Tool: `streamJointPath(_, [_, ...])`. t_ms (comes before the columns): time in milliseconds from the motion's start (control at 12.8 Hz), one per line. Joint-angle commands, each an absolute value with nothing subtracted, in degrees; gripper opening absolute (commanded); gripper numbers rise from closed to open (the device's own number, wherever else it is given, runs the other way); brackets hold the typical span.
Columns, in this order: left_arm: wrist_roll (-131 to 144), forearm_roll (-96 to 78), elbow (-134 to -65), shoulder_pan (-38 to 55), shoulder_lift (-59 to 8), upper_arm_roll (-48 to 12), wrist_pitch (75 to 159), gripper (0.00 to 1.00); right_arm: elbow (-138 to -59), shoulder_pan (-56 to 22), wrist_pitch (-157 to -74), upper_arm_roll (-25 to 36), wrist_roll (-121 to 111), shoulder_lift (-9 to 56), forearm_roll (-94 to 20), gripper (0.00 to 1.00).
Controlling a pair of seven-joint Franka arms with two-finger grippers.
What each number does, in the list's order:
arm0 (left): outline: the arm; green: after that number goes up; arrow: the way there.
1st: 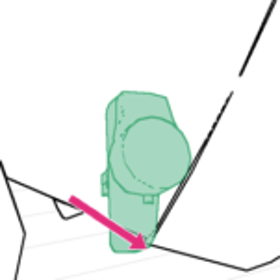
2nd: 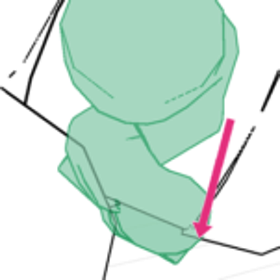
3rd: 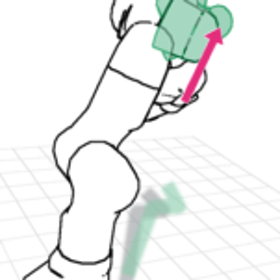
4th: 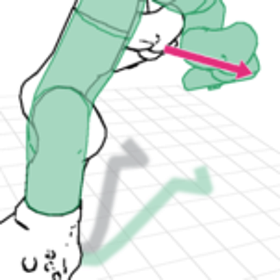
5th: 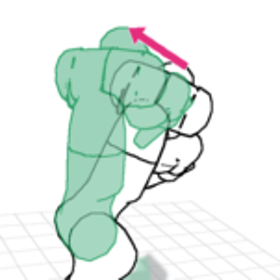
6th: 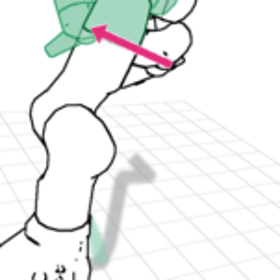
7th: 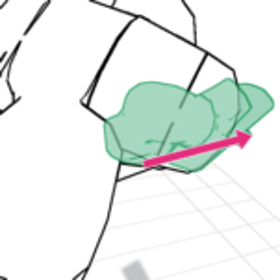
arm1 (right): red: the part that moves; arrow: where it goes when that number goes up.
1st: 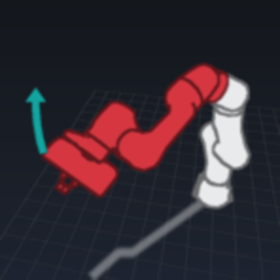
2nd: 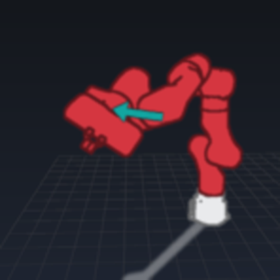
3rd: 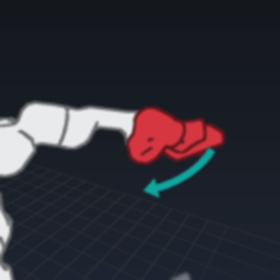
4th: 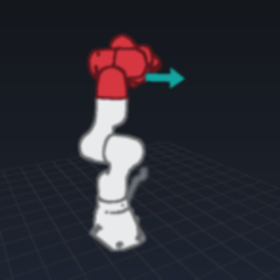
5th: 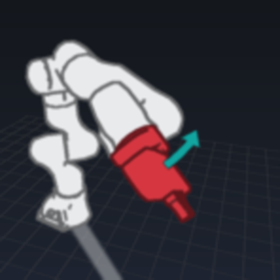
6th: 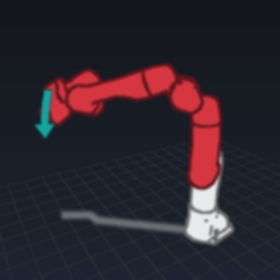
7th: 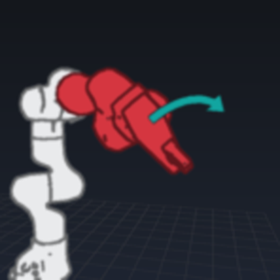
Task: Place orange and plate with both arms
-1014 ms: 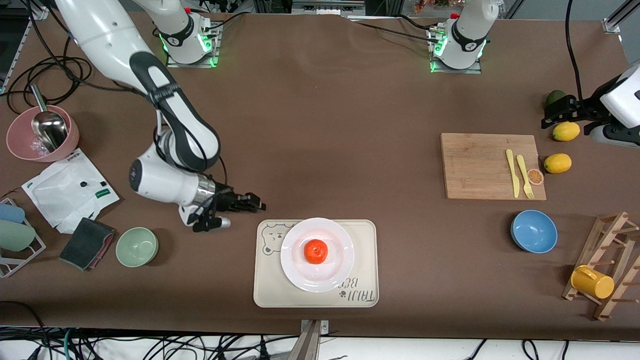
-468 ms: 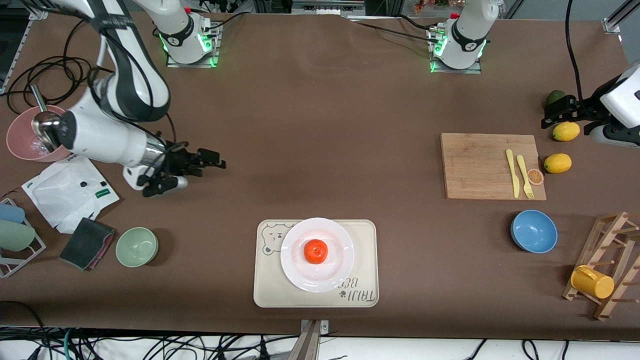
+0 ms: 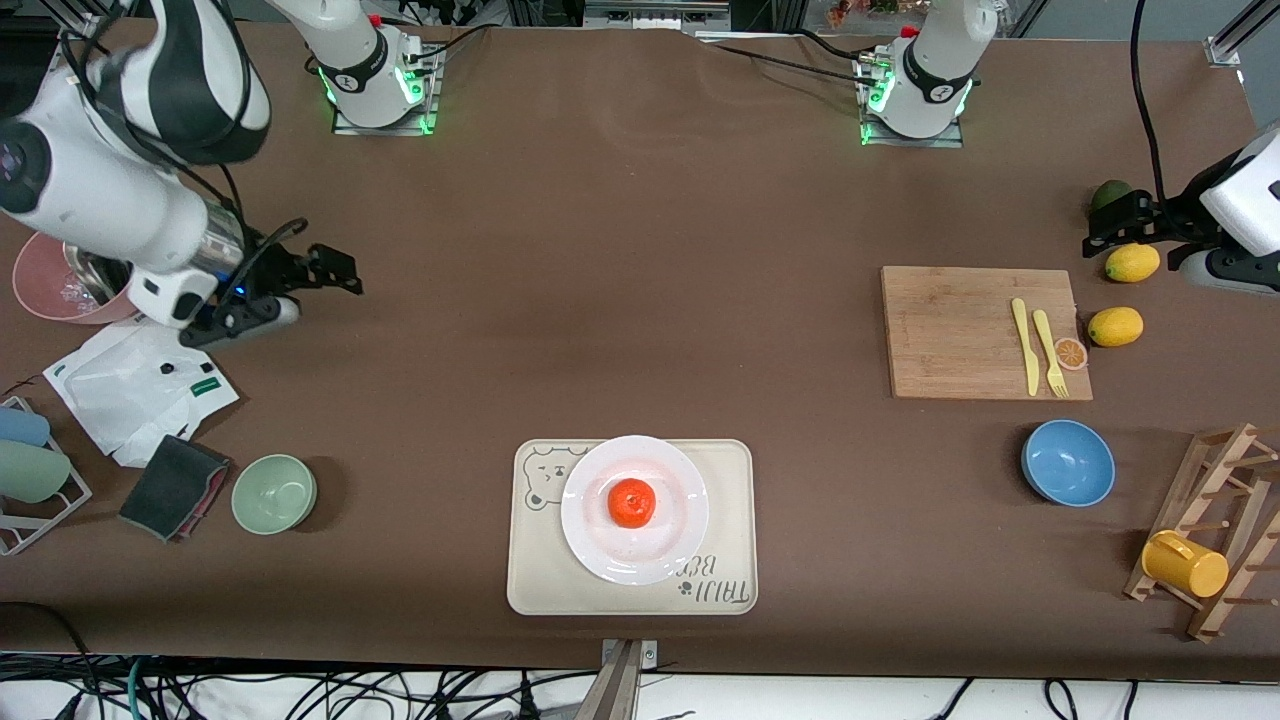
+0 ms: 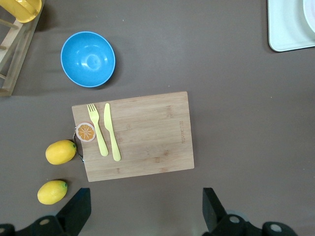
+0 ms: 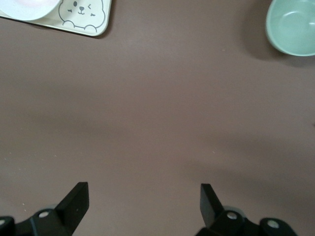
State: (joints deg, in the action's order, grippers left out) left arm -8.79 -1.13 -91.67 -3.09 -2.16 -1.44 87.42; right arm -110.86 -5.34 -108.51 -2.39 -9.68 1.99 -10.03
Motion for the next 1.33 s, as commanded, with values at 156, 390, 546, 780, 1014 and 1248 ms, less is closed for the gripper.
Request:
streamJointPath(156, [-8.4, 0.2, -91.8, -3.3, -1.8, -1.8, 87.2, 1.0, -100.4, -5.4, -97.5, -2.5, -6.4, 1.6, -4.6, 1.0])
streamJointPath(390, [-8.4, 0.2, -91.8, -3.3, -1.8, -1.8, 87.1, 1.0, -93.3, -5.2, -92.6, -2.3, -6.4, 4.3, -4.1, 1.0])
streamJointPath(546, [-8.5, 0.2, -91.8, -3.3, -1.8, -1.8, 87.2, 1.0, -92.5, -5.1, -91.4, -2.3, -6.4, 4.4, -3.2, 1.0])
streamJointPath(780, [-8.5, 0.2, -91.8, -3.3, -1.8, -1.8, 87.2, 1.0, -90.9, -5.2, -89.2, -1.9, -6.5, 4.7, -1.6, 1.0])
streamJointPath(1014, [-8.4, 0.2, -91.8, -3.3, -1.8, -1.8, 87.2, 1.0, -90.9, -5.2, -89.1, -2.0, -6.4, 4.7, -1.7, 1.0])
streamJointPath(1248, [-8.5, 0.2, -91.8, -3.3, -1.8, -1.8, 87.2, 1.0, -90.9, -5.3, -89.1, -2.0, -6.7, 4.7, -1.9, 1.0])
